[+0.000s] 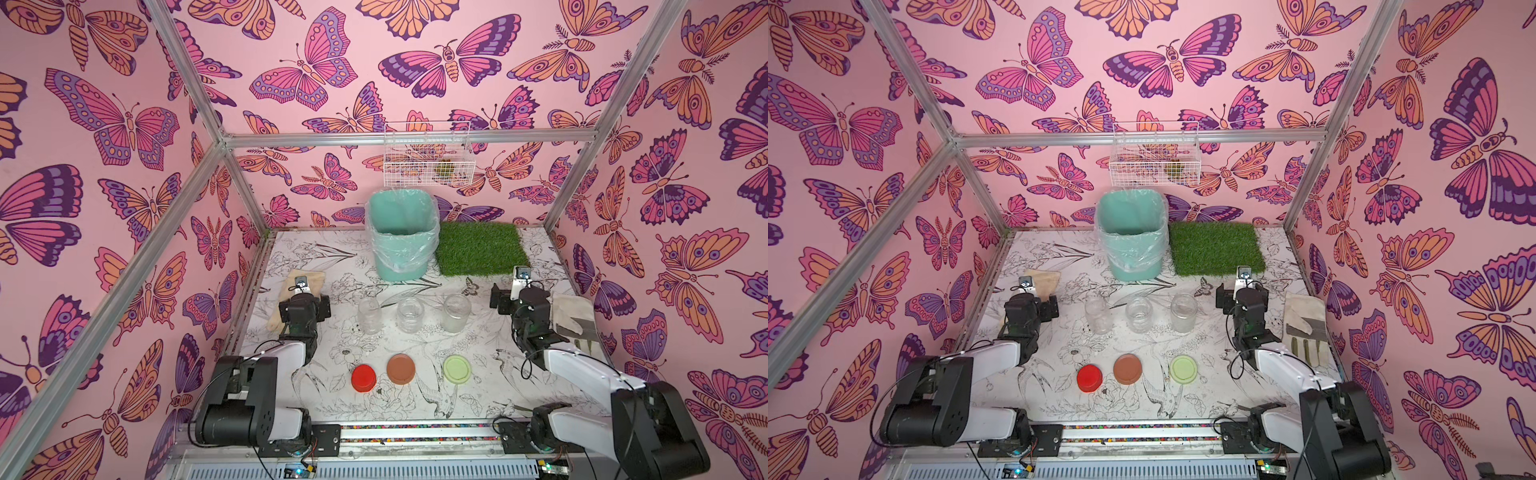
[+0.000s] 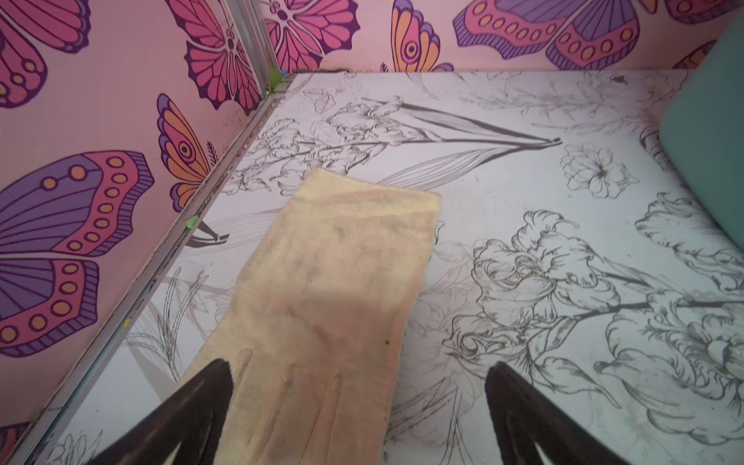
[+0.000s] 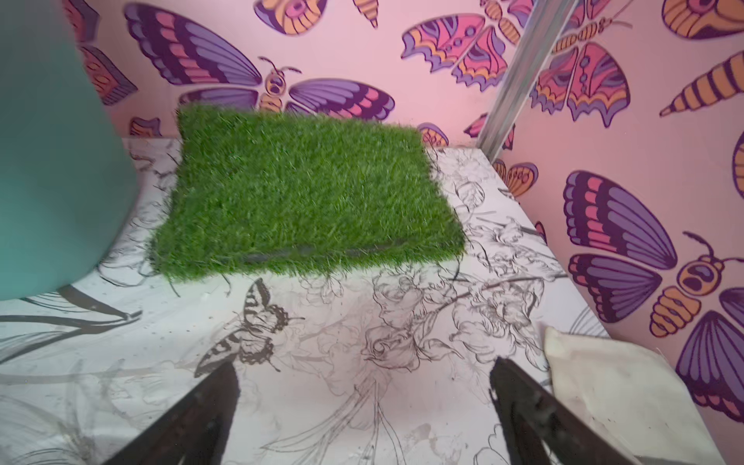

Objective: Empty moldy peanuts from jars
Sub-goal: Reset both arms

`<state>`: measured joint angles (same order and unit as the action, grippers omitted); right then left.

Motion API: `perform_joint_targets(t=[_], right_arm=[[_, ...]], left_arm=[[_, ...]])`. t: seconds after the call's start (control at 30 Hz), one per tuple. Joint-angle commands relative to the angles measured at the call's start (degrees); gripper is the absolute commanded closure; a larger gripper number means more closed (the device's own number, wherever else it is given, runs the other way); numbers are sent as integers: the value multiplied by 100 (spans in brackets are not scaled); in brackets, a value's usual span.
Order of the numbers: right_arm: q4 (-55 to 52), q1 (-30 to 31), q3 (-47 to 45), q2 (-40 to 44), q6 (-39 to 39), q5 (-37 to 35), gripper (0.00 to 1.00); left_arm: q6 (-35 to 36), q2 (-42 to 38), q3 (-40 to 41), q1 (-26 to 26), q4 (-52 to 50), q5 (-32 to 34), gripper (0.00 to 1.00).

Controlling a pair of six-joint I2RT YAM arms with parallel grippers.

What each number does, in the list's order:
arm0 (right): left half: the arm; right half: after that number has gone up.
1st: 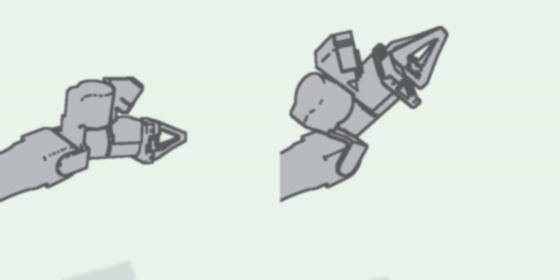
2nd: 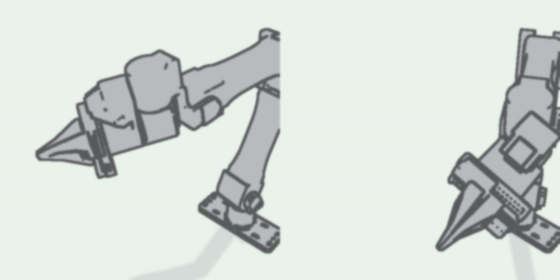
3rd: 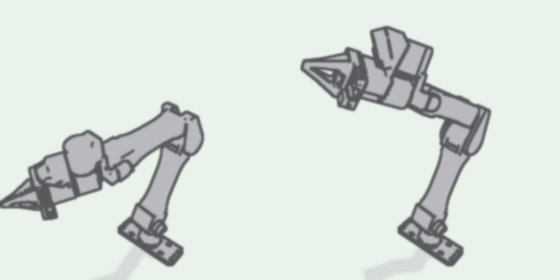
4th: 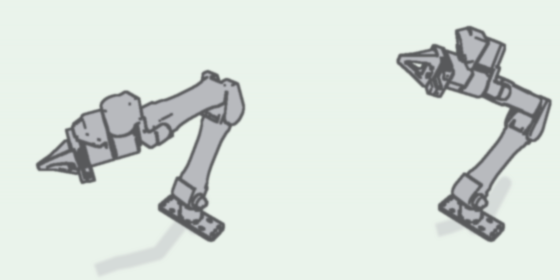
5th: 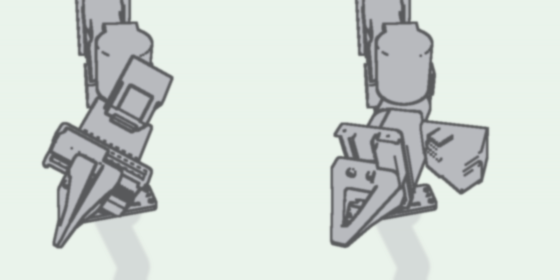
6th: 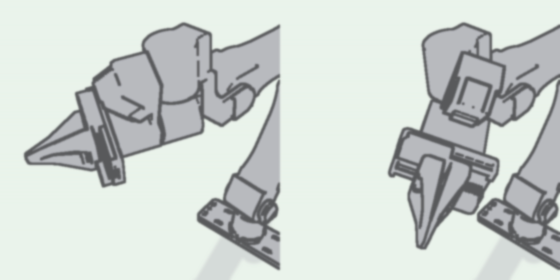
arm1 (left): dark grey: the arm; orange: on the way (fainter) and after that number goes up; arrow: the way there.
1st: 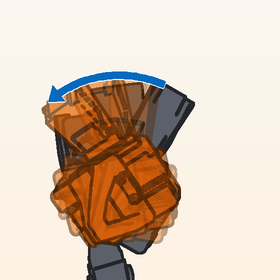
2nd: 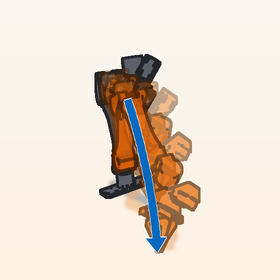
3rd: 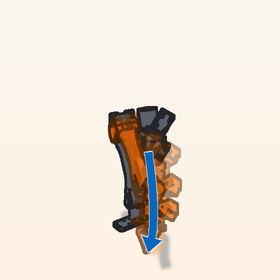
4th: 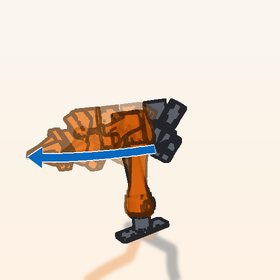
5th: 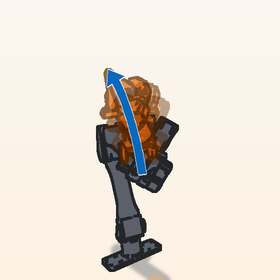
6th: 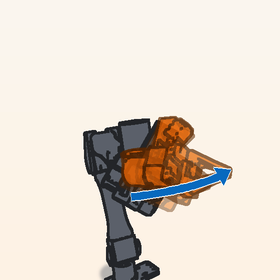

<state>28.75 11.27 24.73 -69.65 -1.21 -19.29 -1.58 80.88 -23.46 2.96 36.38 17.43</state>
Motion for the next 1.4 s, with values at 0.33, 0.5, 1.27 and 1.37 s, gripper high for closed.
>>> perform_joint_targets(t=[0.33, 0.5, 1.27, 1.37], right_arm=[[1432, -885, -465, -707, -383, 537, 1], [1884, -1090, -482, -1190, -590, 576, 1], [2009, -1083, -346, -1621, -503, 681, 1], [2016, -1083, -345, -1622, -504, 681, 1]], left_arm=[[128, 757, 267, -164, 1636, -678, 0], [168, 826, 313, -173, 1803, -671, 0], [291, 799, 334, -138, 1814, -899, 0], [297, 798, 334, -138, 1811, -899, 0]])
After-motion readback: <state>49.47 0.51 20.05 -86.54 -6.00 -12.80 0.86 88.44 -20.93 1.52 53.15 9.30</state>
